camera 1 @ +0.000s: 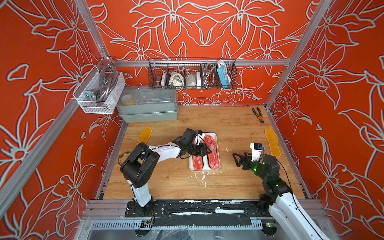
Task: Put the insoles into the storage box
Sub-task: Place the insole in the storage box, then move the insole to the center of the board.
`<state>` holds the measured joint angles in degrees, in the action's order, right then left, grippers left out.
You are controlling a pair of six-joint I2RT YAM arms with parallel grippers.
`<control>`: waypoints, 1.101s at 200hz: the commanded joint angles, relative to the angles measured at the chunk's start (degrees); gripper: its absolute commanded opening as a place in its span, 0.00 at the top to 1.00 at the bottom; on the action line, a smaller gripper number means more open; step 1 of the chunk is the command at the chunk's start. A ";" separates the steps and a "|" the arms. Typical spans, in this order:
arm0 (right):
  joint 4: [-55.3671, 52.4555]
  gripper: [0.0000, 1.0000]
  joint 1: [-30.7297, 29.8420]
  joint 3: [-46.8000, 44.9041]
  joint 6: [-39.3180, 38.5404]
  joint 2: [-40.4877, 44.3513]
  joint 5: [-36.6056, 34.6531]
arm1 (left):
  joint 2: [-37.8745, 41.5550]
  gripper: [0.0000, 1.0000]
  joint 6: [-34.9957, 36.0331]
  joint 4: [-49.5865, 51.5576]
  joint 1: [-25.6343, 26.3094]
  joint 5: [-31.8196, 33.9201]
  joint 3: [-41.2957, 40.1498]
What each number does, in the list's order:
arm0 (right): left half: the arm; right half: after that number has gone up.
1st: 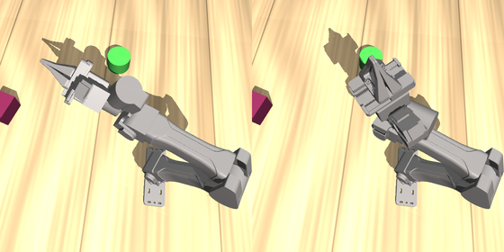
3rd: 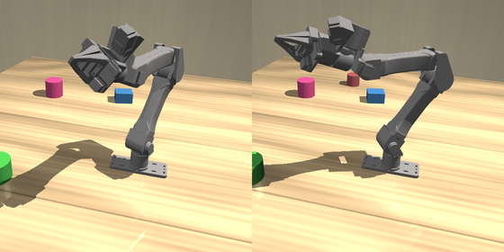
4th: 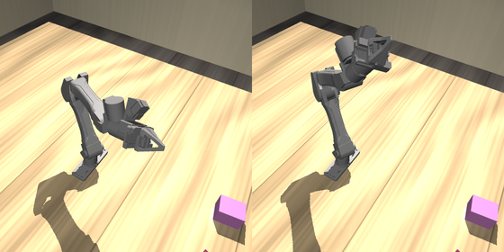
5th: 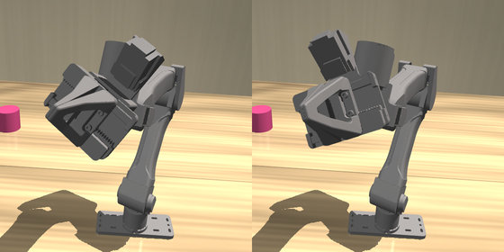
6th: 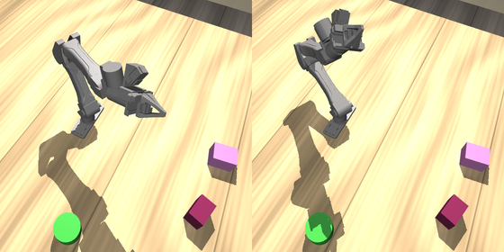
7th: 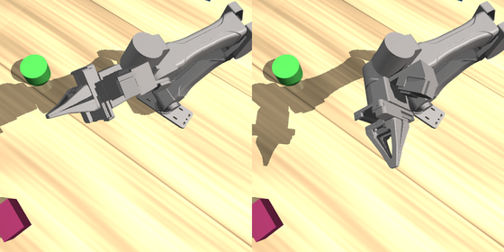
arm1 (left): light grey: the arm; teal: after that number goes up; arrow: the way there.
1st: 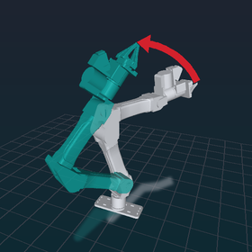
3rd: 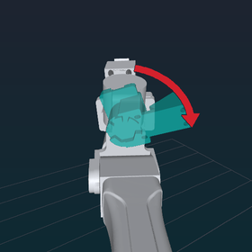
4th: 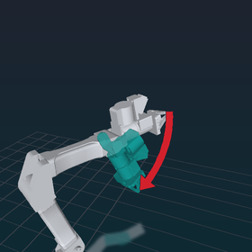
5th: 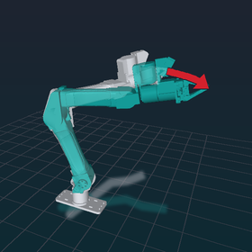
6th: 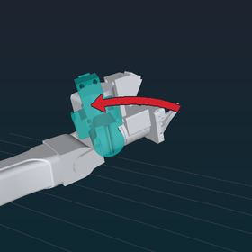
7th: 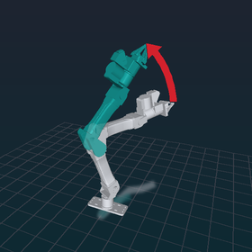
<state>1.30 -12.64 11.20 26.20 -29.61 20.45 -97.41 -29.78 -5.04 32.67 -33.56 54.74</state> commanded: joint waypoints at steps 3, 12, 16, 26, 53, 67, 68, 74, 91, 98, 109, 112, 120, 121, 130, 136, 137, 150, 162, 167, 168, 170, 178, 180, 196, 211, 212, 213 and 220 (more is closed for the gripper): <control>0.26 0.06 -0.18 0.09 -0.25 0.01 -0.11 | 8.78 0.51 6.44 7.83 -2.93 5.10 -1.23; 0.36 0.07 -0.19 0.14 -0.44 -0.04 0.41 | 11.73 0.45 7.36 9.88 -5.41 7.40 -2.57; 0.51 0.07 -0.22 0.14 -0.51 -0.13 0.69 | 13.02 0.43 7.77 10.97 -6.72 9.15 -3.12; 1.03 0.08 -0.35 0.21 -0.83 -0.45 1.81 | 15.61 0.39 9.07 13.85 -10.25 13.85 -4.35; 0.90 0.08 -5.43 1.95 -3.73 -3.02 0.33 | 18.09 0.30 11.71 20.72 -20.52 23.33 -4.29; -1.48 0.06 -10.57 5.91 -6.39 -7.76 -3.30 | 18.37 0.23 12.01 22.95 -24.93 26.82 -3.86; -1.83 0.06 -10.96 6.41 -6.58 -8.19 -3.66 | 18.34 0.22 12.06 23.01 -25.19 27.03 -3.85; -3.21 0.04 -13.24 8.78 -7.63 -10.86 -5.97 | 18.52 0.17 12.37 22.91 -26.73 28.24 -4.13; -5.30 0.00 -17.34 15.11 -9.31 -19.15 -8.97 | 18.50 0.10 13.01 21.53 -30.78 29.27 -4.85; -6.23 0.00 -17.85 17.82 -9.08 -22.16 -9.27 | 18.15 0.04 13.52 21.36 -32.14 30.05 -4.75; -8.01 0.00 -18.19 21.94 -9.12 -27.09 -8.87 | 17.33 0.01 14.66 21.05 -34.29 30.74 -4.29; -8.55 0.00 -18.24 23.12 -9.25 -28.21 -8.85 | 16.95 0.01 14.96 21.04 -34.78 30.81 -4.10; -9.44 0.00 -18.46 25.42 -9.27 -30.56 -8.95 | 15.82 0.02 15.42 21.18 -36.42 31.09 -3.51; -9.55 0.00 -18.51 25.61 -9.29 -30.85 -8.98 | 15.70 0.02 15.48 21.24 -36.65 31.10 -3.46; -9.78 0.01 -18.57 27.31 -9.47 -32.57 -9.09 | 14.07 0.03 15.67 21.45 -38.51 31.10 -2.62; -9.67 0.00 -18.72 27.97 -9.41 -33.25 -9.20 | 12.90 0.03 15.72 21.64 -39.58 30.90 -1.88; -9.61 0.00 -18.68 28.03 -9.45 -33.33 -9.20 | 12.70 0.03 15.72 21.64 -39.77 30.82 -1.72; -8.42 0.01 -18.65 28.25 -9.58 -33.56 -8.53 | 9.66 0.02 16.29 21.48 -41.29 30.55 0.01; -7.73 0.00 -18.65 27.76 -9.75 -33.03 -8.34 | 6.33 0.02 16.34 22.59 -42.57 30.40 2.65; -7.71 0.00 -18.69 27.59 -9.74 -32.66 -8.27 | 4.86 0.01 16.46 23.29 -43.08 30.52 3.85; -7.72 0.00 -18.71 27.53 -9.75 -32.59 -8.30 | 4.59 0.01 16.44 23.39 -43.19 30.55 4.08; -7.72 0.00 -18.68 27.46 -9.76 -32.35 -8.29 | 3.98 0.01 16.47 23.69 -43.40 30.68 4.61; -7.72 0.00 -18.65 26.91 -9.88 -31.49 -8.36 | 1.70 0.01 16.42 24.66 -44.44 30.79 6.62; -7.72 0.01 -18.67 26.74 -9.99 -31.31 -8.39 | 1.14 0.01 16.29 24.95 -44.68 30.76 7.12; -7.88 0.01 -18.79 25.21 -10.22 -28.99 -8.55 | -3.23 0.02 15.72 26.09 -46.17 29.98 11.01; -8.16 0.00 -18.81 23.18 -10.29 -26.05 -8.81 | -7.20 0.03 15.62 28.58 -46.30 29.31 15.40; -8.16 0.00 -18.77 22.95 -10.29 -25.86 -8.87 | -7.41 0.03 15.58 28.72 -46.29 29.24 15.62; -8.11 0.00 -18.75 22.84 -10.24 -25.59 -8.95 | -7.61 0.03 15.52 28.87 -46.34 29.07 15.90; -8.22 0.00 -18.82 21.74 -10.16 -23.91 -9.15 | -9.12 0.03 15.08 29.47 -46.30 28.34 17.24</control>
<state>-5.65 -31.00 36.14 16.99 -57.87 12.56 -102.21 -14.55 19.79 -13.28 -3.70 66.89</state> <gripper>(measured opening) 0.992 0.974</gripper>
